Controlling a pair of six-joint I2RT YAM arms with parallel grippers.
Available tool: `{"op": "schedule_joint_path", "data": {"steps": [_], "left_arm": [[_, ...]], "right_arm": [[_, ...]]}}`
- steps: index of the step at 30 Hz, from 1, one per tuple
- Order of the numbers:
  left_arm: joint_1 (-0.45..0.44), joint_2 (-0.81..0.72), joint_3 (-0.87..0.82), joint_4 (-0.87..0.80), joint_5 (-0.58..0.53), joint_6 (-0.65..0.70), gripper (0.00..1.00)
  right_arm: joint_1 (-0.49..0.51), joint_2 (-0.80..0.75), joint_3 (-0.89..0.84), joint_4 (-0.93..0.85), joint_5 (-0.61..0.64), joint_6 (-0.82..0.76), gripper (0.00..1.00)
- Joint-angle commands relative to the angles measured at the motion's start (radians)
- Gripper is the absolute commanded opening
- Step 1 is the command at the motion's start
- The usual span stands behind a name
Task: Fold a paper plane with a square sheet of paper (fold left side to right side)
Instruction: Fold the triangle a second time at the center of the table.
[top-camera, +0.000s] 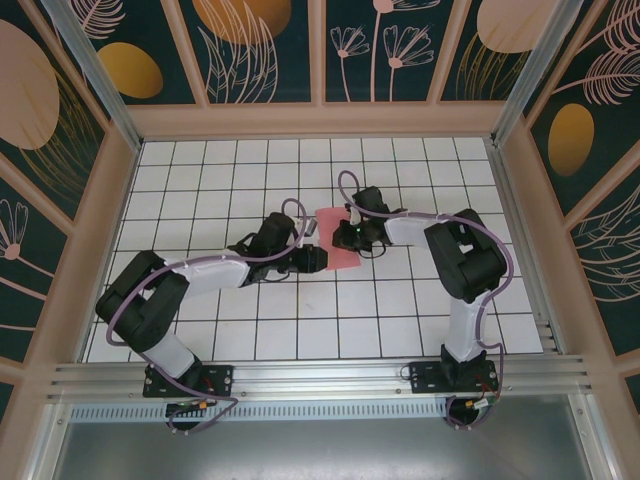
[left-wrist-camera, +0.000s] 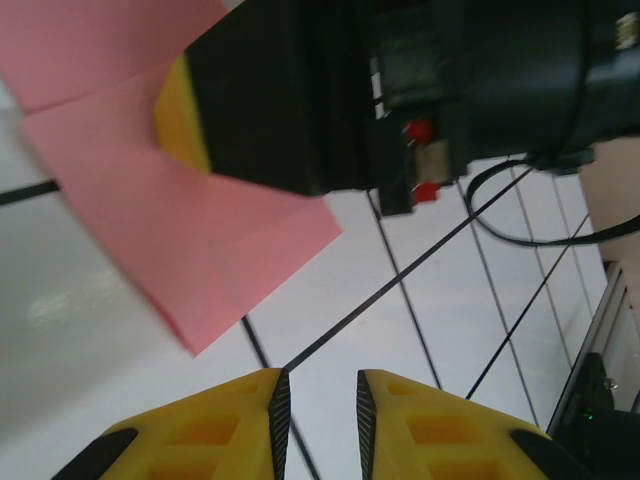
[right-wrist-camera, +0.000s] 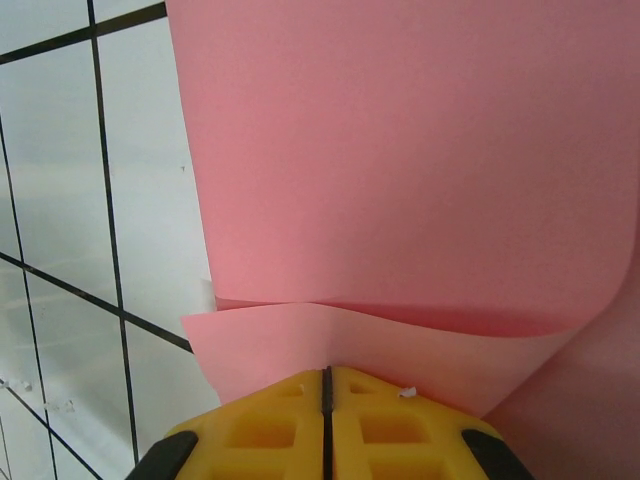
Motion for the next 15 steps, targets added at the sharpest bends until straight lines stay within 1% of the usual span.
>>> {"op": "schedule_joint_path", "data": {"steps": [1, 7, 15], "left_arm": [[-0.002, 0.064, 0.052, 0.009, 0.060, -0.005, 0.28], [-0.002, 0.187, 0.111, 0.027, 0.072, -0.002, 0.28], [0.001, 0.232, 0.149, -0.011, 0.015, 0.025, 0.28]], "right_arm": [[0.009, -0.008, -0.015, -0.028, -0.003, 0.035, 0.11], [0.009, -0.014, -0.017, -0.026, -0.006, 0.040, 0.11], [0.012, -0.016, -0.023, -0.026, -0.013, 0.043, 0.11]]}}
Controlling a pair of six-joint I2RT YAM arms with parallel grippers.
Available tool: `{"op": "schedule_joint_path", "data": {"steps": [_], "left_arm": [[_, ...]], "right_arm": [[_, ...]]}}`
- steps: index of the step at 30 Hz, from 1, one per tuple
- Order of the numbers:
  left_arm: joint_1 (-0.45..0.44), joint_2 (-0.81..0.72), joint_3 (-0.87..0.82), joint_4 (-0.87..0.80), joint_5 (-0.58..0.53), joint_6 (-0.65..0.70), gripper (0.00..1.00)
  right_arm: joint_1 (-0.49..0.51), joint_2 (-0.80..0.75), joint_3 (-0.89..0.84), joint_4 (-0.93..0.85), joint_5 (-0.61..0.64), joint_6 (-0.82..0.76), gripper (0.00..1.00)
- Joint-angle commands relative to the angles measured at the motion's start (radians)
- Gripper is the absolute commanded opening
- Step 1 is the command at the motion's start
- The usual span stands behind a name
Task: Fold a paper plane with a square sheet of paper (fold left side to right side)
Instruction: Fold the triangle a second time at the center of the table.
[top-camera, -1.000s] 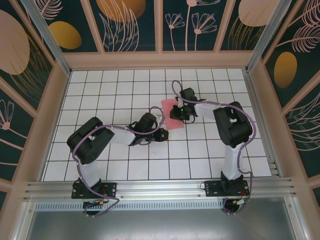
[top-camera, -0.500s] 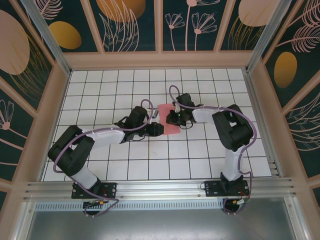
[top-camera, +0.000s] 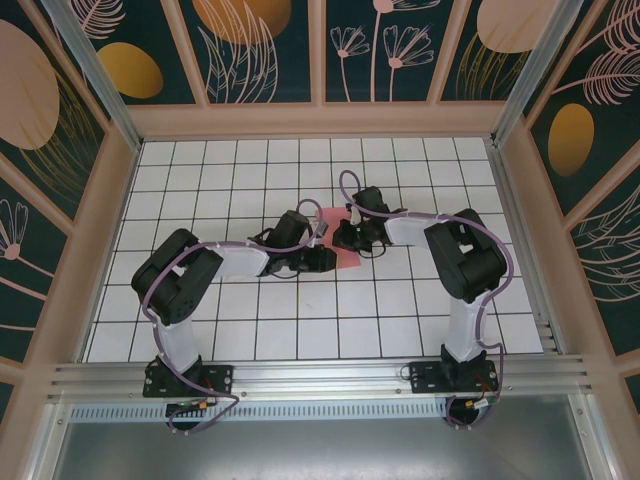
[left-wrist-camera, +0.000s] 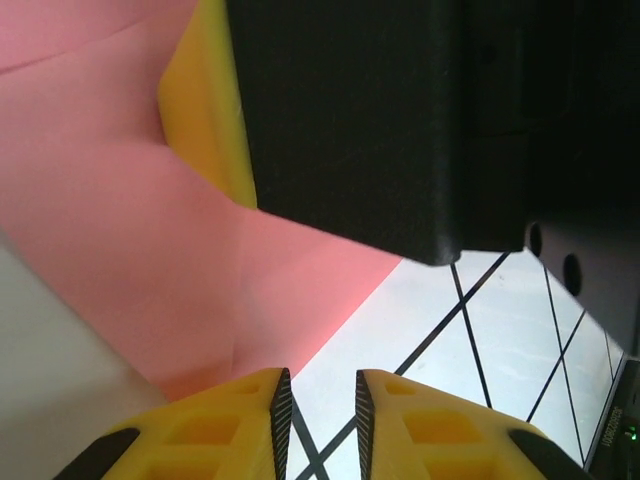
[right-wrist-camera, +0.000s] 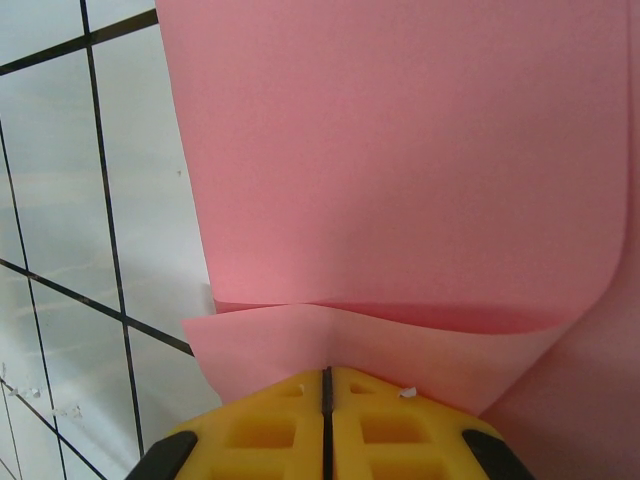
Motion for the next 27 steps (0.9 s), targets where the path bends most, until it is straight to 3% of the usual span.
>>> {"op": "schedule_joint_path", "data": {"steps": [1, 19, 27], "left_arm": [[0.001, 0.008, 0.032, -0.015, -0.028, 0.025, 0.27], [0.001, 0.106, 0.043, -0.113, -0.099, 0.079, 0.24], [-0.015, 0.110, 0.063, -0.243, -0.210, 0.133, 0.24]], "right_arm": [[0.012, -0.016, -0.023, -0.026, -0.011, 0.017, 0.11], [0.009, -0.050, 0.009, -0.010, -0.030, 0.008, 0.11], [-0.030, -0.141, -0.004, -0.056, 0.015, -0.013, 0.11]]}}
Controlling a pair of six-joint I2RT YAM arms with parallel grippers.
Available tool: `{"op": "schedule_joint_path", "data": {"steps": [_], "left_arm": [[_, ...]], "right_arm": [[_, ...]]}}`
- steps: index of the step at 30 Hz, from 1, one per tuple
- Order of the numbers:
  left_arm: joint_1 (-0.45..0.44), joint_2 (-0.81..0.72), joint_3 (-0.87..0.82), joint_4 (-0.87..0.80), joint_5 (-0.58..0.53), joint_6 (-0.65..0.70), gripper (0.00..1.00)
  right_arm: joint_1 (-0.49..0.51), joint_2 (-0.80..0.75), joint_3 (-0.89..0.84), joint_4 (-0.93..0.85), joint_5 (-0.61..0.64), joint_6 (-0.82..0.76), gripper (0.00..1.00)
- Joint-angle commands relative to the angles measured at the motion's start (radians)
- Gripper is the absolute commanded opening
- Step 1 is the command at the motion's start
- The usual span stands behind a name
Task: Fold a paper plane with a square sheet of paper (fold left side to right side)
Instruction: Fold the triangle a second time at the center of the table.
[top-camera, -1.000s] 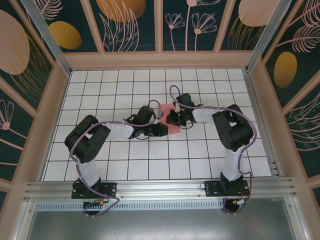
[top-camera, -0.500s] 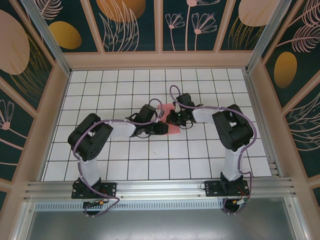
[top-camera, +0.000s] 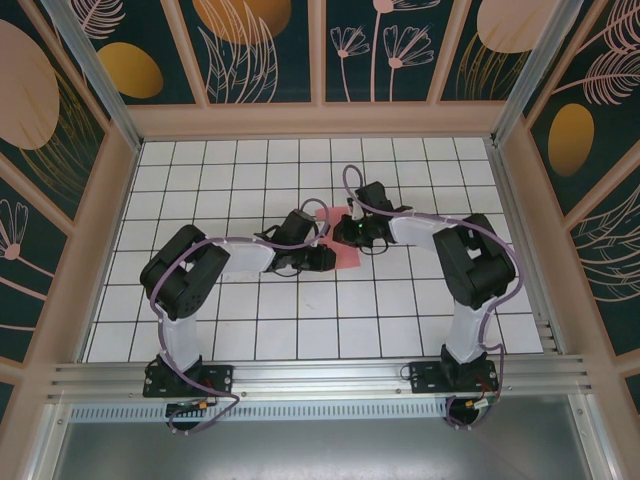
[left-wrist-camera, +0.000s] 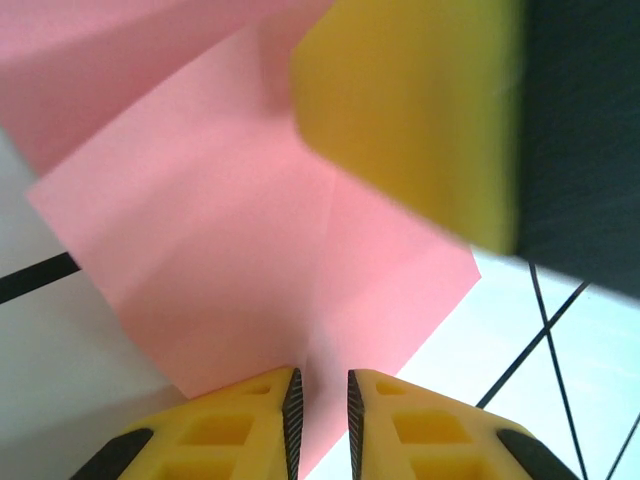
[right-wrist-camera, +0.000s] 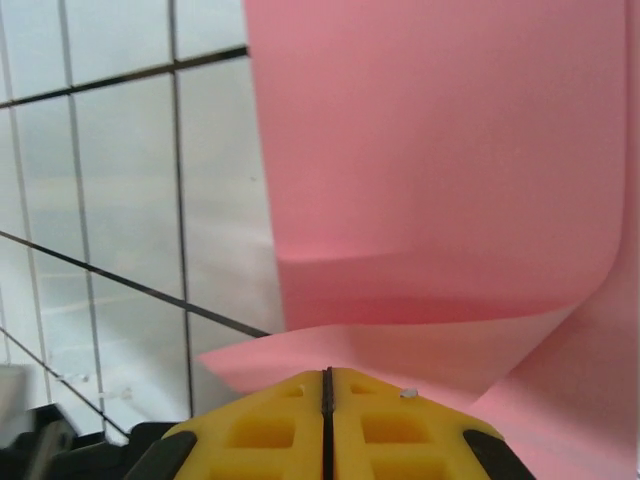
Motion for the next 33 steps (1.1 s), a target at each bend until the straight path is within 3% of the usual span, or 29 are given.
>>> {"op": "schedule_joint_path", "data": {"steps": [1, 16, 33], "left_arm": [[-0.005, 0.054, -0.008, -0.145, -0.111, 0.053, 0.24], [-0.022, 0.077, 0.041, -0.188, -0.149, 0.065, 0.22], [-0.024, 0.100, 0.047, -0.246, -0.215, 0.069, 0.21]], "right_arm": [[-0.028, -0.072, -0.017, -0.030, 0.019, -0.006, 0.11], [0.008, 0.028, -0.010, 0.014, -0.033, 0.019, 0.02], [0.011, 0.116, 0.052, -0.109, 0.123, -0.066, 0.03]]}}
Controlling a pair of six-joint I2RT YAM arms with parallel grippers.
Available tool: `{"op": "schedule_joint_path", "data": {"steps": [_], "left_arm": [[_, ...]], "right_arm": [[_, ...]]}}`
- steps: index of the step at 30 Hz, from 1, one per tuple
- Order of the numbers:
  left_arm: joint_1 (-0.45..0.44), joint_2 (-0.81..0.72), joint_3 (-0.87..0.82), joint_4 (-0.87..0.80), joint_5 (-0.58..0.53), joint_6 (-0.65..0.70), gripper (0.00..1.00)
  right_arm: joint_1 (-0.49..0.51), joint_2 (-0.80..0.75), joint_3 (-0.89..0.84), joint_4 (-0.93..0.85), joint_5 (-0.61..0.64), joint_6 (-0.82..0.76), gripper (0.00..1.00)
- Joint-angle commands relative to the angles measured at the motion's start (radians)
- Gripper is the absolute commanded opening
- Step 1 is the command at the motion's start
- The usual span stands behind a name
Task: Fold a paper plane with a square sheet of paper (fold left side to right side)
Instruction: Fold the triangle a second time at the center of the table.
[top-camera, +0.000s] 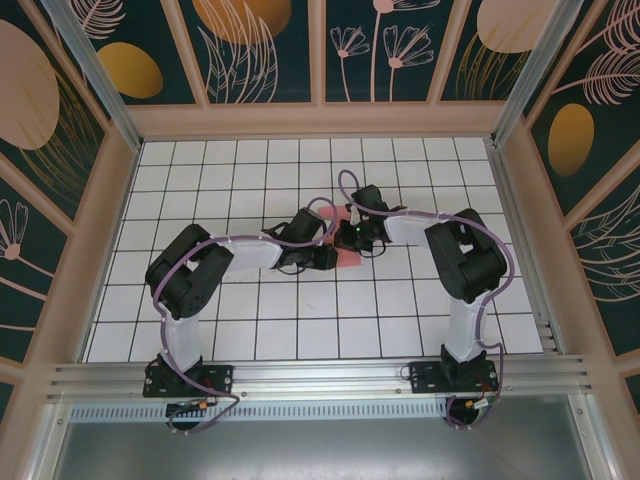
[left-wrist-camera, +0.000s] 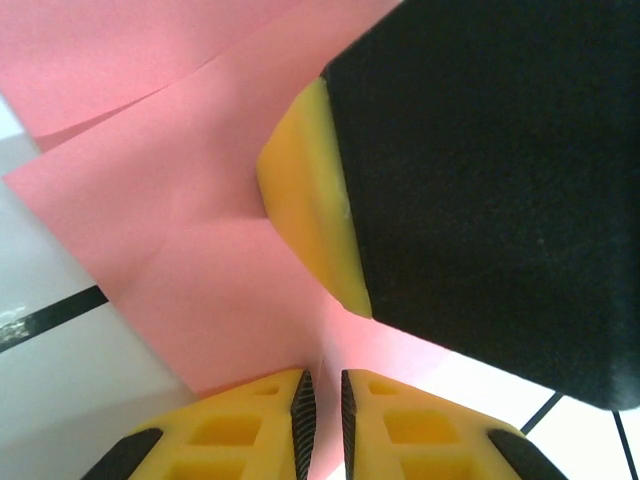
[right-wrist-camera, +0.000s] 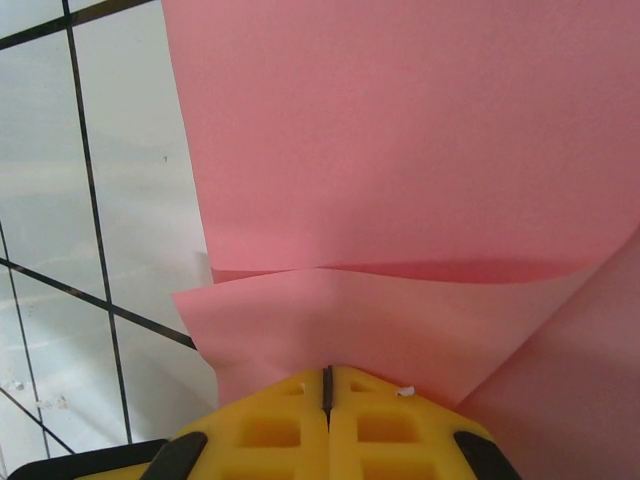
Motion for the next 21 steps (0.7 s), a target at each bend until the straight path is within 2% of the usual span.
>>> {"op": "schedule_joint_path", "data": {"steps": [1, 21], "left_arm": [[0.004, 0.077, -0.032, -0.142, -0.111, 0.024, 0.21], [0.005, 0.097, -0.046, -0.154, -0.120, 0.028, 0.19]], "right_arm": [[-0.004, 0.034, 0.022, -0.061, 0.099, -0.040, 0.03], [-0.085, 0.025, 0.050, -0.075, 0.109, -0.091, 0.05]]}}
